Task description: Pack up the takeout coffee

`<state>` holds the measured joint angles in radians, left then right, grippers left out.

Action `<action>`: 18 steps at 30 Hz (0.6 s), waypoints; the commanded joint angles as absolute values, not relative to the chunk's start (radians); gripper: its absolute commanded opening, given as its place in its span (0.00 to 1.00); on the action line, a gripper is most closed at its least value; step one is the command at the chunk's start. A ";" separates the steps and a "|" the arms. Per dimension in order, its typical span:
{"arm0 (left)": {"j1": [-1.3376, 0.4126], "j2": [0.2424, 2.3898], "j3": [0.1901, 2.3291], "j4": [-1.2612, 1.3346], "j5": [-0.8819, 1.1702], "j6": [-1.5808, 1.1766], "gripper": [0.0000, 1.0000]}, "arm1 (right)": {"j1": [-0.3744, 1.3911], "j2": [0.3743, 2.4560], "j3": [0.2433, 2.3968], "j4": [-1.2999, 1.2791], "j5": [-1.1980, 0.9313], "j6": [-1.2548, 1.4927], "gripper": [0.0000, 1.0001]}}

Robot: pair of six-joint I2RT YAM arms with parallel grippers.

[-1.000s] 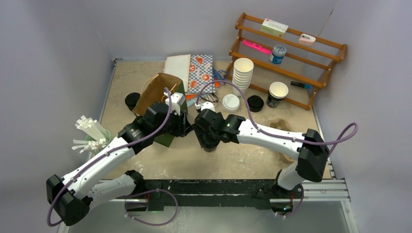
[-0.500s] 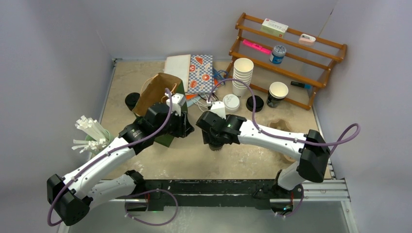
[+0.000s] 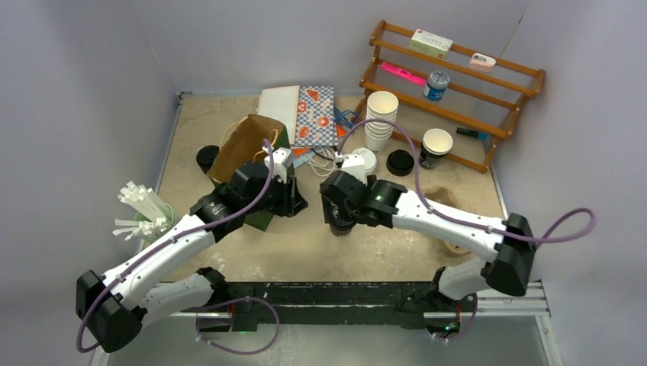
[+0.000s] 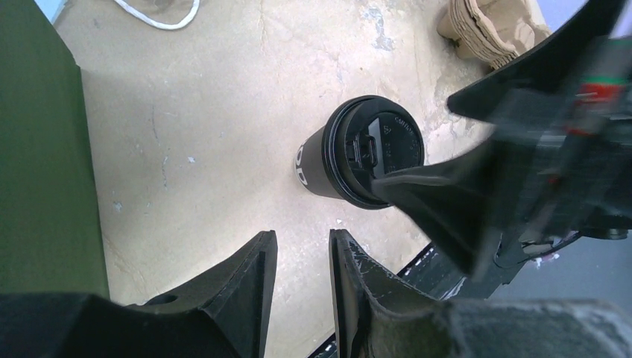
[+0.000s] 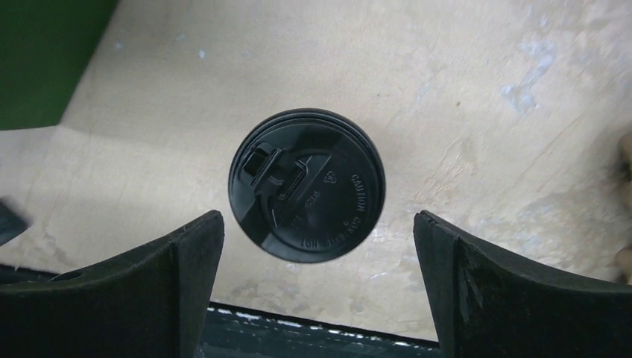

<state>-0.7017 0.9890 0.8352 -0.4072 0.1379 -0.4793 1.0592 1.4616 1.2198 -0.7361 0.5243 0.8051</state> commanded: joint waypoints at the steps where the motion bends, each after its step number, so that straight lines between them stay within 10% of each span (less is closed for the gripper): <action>1: -0.704 1.000 0.824 -0.355 0.176 -0.496 0.35 | 1.053 1.340 1.218 -0.687 0.495 0.551 0.98; 18: -0.704 0.934 0.876 -0.418 0.113 -0.470 0.37 | 0.865 1.206 1.154 -0.481 -0.205 -0.045 0.98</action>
